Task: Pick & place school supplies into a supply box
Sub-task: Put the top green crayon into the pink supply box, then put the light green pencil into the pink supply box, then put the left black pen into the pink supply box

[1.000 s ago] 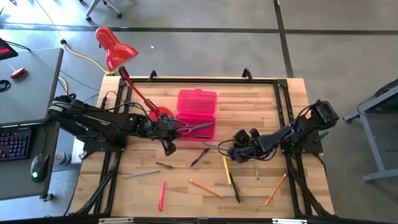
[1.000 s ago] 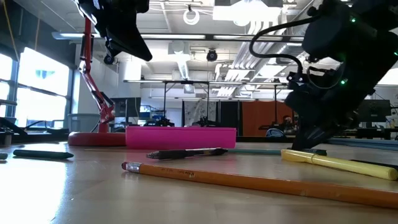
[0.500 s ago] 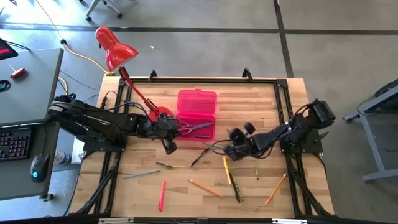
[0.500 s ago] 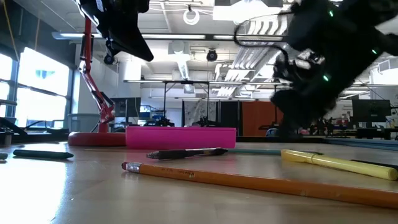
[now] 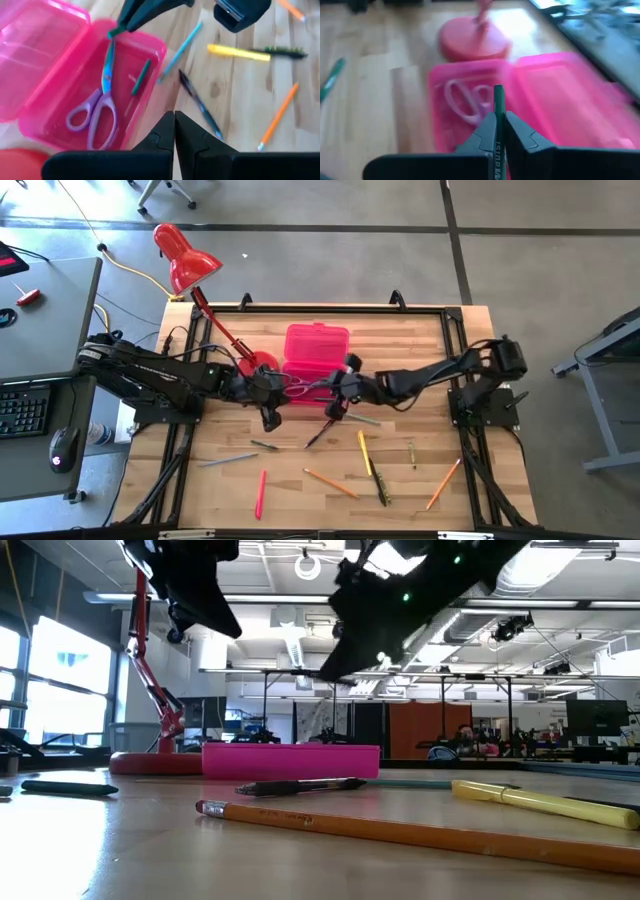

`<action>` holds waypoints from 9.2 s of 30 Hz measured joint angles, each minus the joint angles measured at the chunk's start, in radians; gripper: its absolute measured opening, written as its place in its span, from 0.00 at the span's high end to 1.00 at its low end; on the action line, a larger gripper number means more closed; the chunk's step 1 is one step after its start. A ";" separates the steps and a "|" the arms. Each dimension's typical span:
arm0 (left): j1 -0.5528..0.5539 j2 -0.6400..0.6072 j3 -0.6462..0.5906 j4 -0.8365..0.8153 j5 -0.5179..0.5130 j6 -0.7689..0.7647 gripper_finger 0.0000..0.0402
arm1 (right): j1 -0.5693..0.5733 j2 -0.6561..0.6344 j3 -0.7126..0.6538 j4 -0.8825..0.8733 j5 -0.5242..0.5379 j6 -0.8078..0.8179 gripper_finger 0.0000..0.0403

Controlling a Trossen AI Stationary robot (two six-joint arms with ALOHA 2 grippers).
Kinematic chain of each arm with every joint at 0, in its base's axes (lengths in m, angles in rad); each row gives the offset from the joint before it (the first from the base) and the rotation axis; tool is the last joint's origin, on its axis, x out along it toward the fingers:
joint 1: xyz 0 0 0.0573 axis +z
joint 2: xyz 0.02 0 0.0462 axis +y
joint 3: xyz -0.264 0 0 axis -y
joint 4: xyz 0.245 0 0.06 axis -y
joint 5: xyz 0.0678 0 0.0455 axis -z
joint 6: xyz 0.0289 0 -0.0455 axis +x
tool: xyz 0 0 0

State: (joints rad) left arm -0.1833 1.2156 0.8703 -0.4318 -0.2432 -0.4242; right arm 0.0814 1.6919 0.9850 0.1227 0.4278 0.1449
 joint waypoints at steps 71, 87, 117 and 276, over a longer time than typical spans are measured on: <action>0.000 0.000 0.000 -0.018 -0.037 0.024 0.90 | 0.301 0.045 -0.438 0.351 0.158 0.084 0.73; 0.000 0.000 0.000 -0.013 -0.034 0.027 0.90 | 0.199 0.050 -0.607 0.506 0.055 0.153 0.73; 0.000 0.000 0.000 -0.020 -0.034 0.037 0.90 | 0.196 0.178 -0.614 0.772 -0.059 0.081 0.97; 0.000 0.000 0.000 0.040 0.000 0.105 0.90 | 0.341 0.475 0.183 0.272 -0.042 0.217 0.75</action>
State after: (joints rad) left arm -0.1833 1.2156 0.8700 -0.3920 -0.2428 -0.3191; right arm 0.4221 2.1667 1.1677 0.3947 0.3853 0.3618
